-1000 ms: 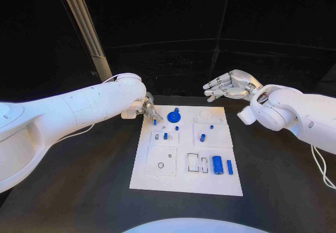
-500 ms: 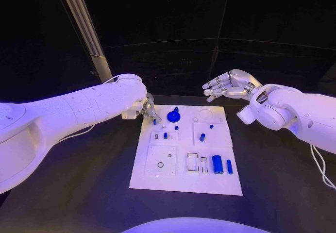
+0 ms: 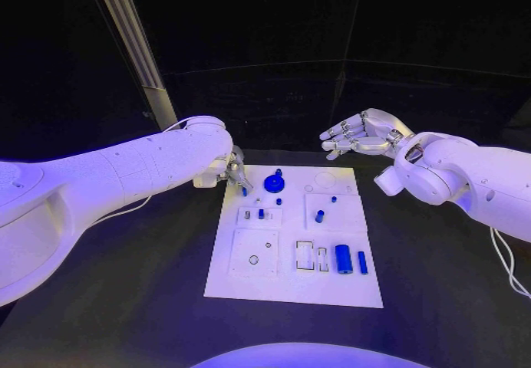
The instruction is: Assemble the parts on the task board
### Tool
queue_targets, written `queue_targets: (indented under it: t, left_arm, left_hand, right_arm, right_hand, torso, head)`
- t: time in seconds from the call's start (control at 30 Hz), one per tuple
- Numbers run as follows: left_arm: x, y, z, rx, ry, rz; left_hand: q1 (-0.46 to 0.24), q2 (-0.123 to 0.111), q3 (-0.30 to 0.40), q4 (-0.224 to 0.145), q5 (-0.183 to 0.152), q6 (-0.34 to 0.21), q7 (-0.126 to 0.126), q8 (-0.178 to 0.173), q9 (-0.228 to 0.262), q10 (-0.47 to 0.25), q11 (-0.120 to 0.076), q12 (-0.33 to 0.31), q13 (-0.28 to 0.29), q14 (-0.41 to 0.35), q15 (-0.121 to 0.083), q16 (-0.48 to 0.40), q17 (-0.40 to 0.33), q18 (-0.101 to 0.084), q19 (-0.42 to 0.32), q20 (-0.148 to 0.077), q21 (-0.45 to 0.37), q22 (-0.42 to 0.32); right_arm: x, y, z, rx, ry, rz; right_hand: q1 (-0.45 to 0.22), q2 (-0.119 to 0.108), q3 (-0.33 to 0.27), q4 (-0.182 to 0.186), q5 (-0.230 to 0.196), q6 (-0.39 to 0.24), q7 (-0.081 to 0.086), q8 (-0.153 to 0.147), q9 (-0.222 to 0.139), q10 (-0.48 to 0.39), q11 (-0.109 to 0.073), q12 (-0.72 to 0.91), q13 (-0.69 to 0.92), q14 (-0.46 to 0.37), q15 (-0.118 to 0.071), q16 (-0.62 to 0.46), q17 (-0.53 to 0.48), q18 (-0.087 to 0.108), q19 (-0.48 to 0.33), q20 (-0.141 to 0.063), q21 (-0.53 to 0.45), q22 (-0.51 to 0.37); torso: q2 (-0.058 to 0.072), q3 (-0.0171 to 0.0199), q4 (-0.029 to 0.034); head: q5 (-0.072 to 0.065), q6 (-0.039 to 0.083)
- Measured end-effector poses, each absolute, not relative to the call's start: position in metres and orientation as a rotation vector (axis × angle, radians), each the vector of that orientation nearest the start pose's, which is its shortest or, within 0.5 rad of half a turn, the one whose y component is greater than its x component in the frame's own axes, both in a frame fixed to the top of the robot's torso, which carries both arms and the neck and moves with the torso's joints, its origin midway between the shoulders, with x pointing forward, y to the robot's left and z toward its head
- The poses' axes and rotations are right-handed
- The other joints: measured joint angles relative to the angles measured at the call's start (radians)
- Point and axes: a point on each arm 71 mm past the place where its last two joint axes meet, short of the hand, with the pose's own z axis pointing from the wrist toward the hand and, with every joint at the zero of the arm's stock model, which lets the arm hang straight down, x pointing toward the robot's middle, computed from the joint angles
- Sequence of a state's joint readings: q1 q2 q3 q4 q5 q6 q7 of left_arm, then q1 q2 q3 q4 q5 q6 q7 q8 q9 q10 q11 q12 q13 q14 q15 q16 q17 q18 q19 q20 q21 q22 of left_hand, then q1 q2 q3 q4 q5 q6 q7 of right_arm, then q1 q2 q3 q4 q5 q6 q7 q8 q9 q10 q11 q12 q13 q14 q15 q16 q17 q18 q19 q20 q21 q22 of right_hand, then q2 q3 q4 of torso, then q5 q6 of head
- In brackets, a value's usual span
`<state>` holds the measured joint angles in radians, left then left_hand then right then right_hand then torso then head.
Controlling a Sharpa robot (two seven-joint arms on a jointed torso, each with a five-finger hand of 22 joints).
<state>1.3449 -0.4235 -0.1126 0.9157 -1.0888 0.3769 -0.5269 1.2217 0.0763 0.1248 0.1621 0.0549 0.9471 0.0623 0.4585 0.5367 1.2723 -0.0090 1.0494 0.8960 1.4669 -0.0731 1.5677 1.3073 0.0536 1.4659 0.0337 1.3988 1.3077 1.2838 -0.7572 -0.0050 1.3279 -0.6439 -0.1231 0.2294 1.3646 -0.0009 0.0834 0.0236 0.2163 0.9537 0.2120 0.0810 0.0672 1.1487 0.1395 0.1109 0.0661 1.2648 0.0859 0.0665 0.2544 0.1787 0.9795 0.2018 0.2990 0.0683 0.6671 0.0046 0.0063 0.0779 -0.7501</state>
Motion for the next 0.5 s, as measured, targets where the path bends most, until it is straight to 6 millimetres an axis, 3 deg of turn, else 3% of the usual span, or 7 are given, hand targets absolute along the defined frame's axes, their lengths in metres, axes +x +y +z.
queue_targets:
  t: [0.17, 0.37, 0.5]
  left_arm:
    - [0.5815, 0.1812, -0.2040, -0.119, 2.394, -0.131]
    - [0.5817, 0.1807, -0.2038, -0.117, 2.394, -0.134]
    - [0.5812, 0.1807, -0.2036, -0.115, 2.394, -0.139]
  left_hand:
    - [0.029, 0.006, 0.030, -0.030, 0.000, 0.000, 0.000, 0.000, -0.003, 0.000, 0.000, 0.000, -0.002, 0.000, 0.000, 0.000, 0.000, 0.000, 0.000, 0.000, 0.000, 0.000]
    - [0.082, 0.001, 0.094, -0.093, -0.005, 0.001, -0.002, -0.008, -0.007, 0.001, -0.006, -0.008, -0.005, 0.000, 0.000, 0.000, 0.000, 0.000, 0.000, 0.000, 0.000, 0.000]
    - [0.100, -0.006, 0.118, -0.069, -0.004, -0.003, -0.002, -0.008, -0.005, 0.000, -0.007, -0.015, -0.010, 0.000, 0.000, 0.000, 0.000, 0.000, 0.000, 0.000, 0.000, 0.000]
  right_arm:
    - [0.5331, -0.2049, -0.1406, 0.406, 1.664, 1.283]
    - [0.5331, -0.2049, -0.1406, 0.405, 1.665, 1.283]
    - [0.5330, -0.2050, -0.1407, 0.405, 1.666, 1.284]
  right_hand:
    - [0.000, 0.000, 0.000, 0.000, 0.000, 0.000, 0.000, 0.000, 0.000, 0.000, 0.000, 0.000, 0.000, 0.000, 0.000, 0.000, 0.000, 0.000, 0.000, 0.000, 0.000, 0.000]
    - [0.000, 0.000, 0.000, 0.000, 0.000, 0.000, 0.000, 0.000, 0.000, 0.000, 0.000, 0.000, 0.000, 0.000, 0.000, 0.000, 0.000, 0.000, 0.000, 0.000, 0.000, 0.000]
    - [0.000, 0.000, 0.000, 0.000, 0.000, 0.000, 0.000, 0.000, 0.000, 0.000, 0.000, 0.000, 0.000, 0.000, 0.000, 0.000, 0.000, 0.000, 0.000, 0.000, 0.000, 0.000]
  torso:
    - [0.000, 0.0000, 0.0000]
    - [0.000, 0.0000, 0.0000]
    - [0.000, 0.0000, 0.0000]
  head:
    - [0.000, -0.002]
    - [-0.001, -0.004]
    - [-0.001, -0.005]
